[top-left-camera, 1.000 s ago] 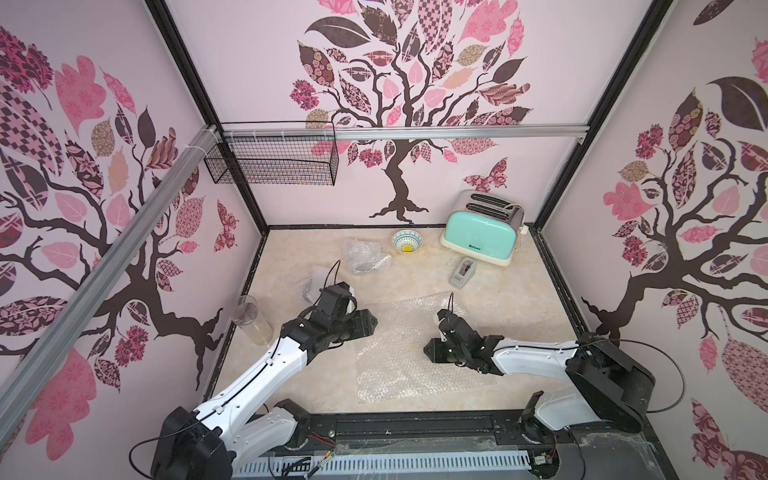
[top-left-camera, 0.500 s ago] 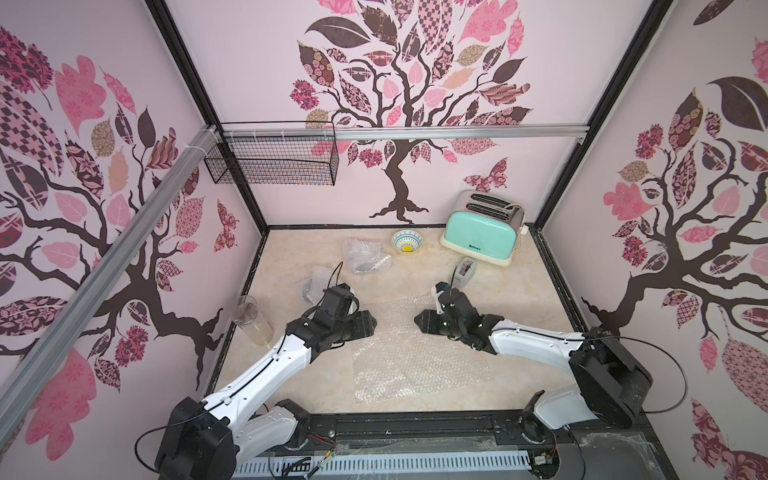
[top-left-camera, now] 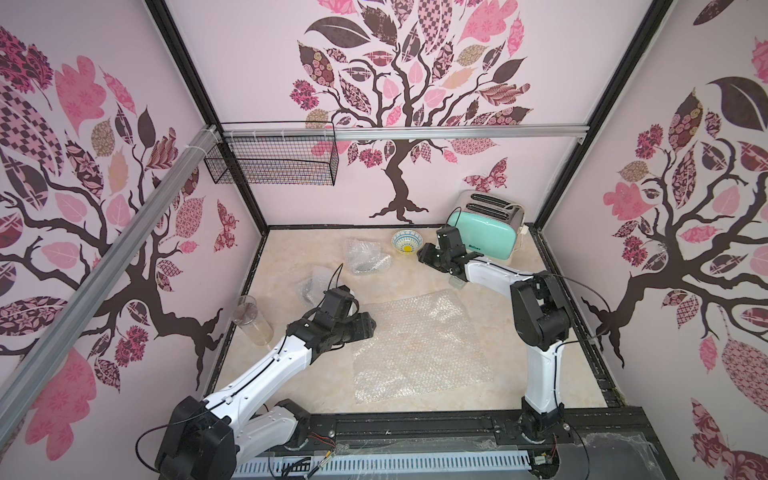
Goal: Wrap bowls in bubble wrap
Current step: Move the bubble wrap to the center of the board, then pick up the bowl from the center of the board.
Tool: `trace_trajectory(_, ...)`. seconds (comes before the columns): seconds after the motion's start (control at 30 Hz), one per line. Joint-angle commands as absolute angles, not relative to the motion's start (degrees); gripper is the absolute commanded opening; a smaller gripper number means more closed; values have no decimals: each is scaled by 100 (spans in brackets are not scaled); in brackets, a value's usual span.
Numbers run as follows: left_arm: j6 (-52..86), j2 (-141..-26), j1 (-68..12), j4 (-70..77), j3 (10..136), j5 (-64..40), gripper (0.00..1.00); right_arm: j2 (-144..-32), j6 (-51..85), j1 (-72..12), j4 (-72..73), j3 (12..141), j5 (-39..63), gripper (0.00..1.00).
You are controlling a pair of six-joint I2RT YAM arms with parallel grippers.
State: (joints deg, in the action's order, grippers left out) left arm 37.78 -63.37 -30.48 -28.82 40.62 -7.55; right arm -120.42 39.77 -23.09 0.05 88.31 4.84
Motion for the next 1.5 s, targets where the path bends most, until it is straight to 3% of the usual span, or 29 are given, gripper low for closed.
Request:
trace_trajectory(0.0, 3771, -6182, -3064, -2881, 4025, -660, 68, -12527, 4079, -2206, -554, 9617, 398, 49)
trace_trajectory(0.4, 3788, -6023, -3069, -2975, 3990, -619, 68, -13845, 4026, -2157, -1130, 11212, 209, 45)
trace_trajectory(0.73, 3832, -5836, -3077, -3039, 3894, -589, 68, -14204, 3953, -2125, -1142, 11470, 408, 10)
trace_trajectory(0.9, 3845, -5837, -3076, -3094, 3912, -582, 68, -13459, 3768, -2126, -1038, 11035, 514, 0)
trace_trajectory(1.0, 3855, -5799, -3081, -3111, 3889, -537, 68, -12762, 3557, -2126, -993, 10502, 510, 0)
trace_trajectory(1.27, 4039, -5485, -3077, -3130, 3693, -69, 68, -9869, 3183, -2356, -710, 7159, 849, 0)
trace_trajectory(1.47, 4120, -5243, -3033, -3050, 3516, 334, 69, -8445, 3132, -3485, -832, 5227, 659, 0)
